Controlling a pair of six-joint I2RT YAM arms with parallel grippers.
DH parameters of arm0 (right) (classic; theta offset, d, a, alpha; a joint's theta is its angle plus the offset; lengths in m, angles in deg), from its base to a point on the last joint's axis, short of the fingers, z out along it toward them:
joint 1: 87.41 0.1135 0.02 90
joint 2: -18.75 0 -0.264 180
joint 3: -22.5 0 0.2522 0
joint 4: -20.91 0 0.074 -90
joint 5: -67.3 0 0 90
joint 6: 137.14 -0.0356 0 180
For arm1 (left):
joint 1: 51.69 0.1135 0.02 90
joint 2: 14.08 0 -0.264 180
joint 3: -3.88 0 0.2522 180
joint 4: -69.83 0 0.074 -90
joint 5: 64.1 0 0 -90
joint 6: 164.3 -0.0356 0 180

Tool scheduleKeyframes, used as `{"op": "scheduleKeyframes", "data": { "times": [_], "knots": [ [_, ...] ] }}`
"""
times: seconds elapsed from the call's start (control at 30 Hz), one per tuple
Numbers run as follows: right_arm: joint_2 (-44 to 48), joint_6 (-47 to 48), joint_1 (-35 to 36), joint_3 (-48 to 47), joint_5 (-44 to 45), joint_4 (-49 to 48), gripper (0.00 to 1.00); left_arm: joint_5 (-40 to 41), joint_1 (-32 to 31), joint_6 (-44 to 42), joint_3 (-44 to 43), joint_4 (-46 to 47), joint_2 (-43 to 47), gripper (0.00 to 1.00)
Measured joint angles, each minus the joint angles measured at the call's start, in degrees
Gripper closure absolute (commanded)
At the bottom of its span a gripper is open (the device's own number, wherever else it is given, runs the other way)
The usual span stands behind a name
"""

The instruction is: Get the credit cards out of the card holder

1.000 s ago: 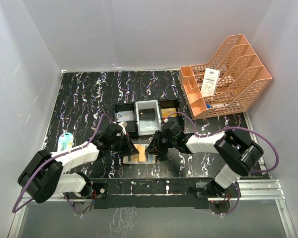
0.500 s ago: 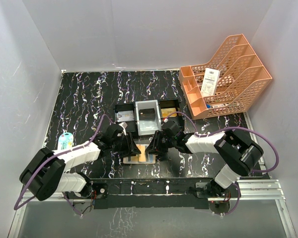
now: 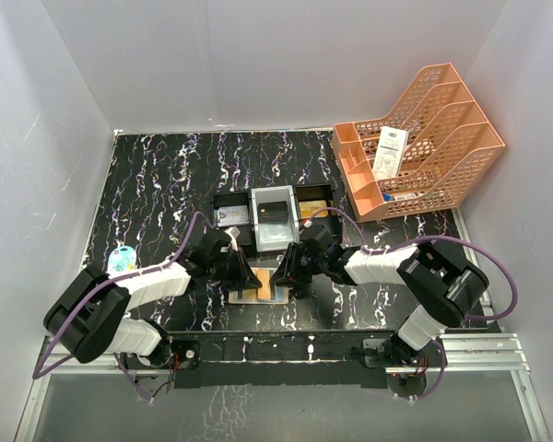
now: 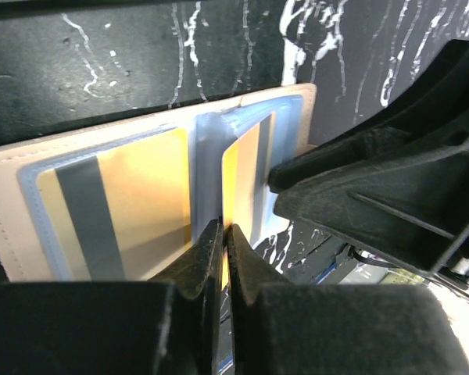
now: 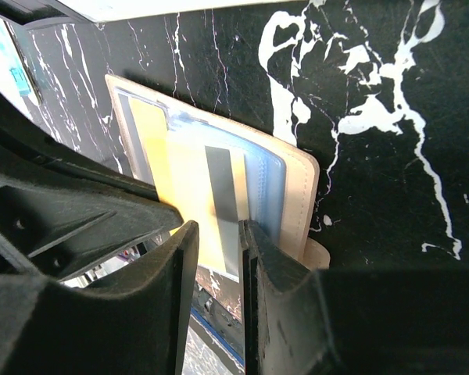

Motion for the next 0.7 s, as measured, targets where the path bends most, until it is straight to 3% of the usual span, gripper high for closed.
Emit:
{"op": "scheduleKeyframes", "data": {
  "times": [0.43,0.7],
  "knots": [
    [0.0,0.0,0.0,0.0,0.2,0.3,0.75,3.1,-0.1,-1.1,0.0,-5.3,6.2,1.0],
    [2.0,2.9,0.0,-0.2,-0.5,1.9,0.67,3.3,-0.1,-1.4,0.0,-5.7,6.4,1.0]
  ]
}}
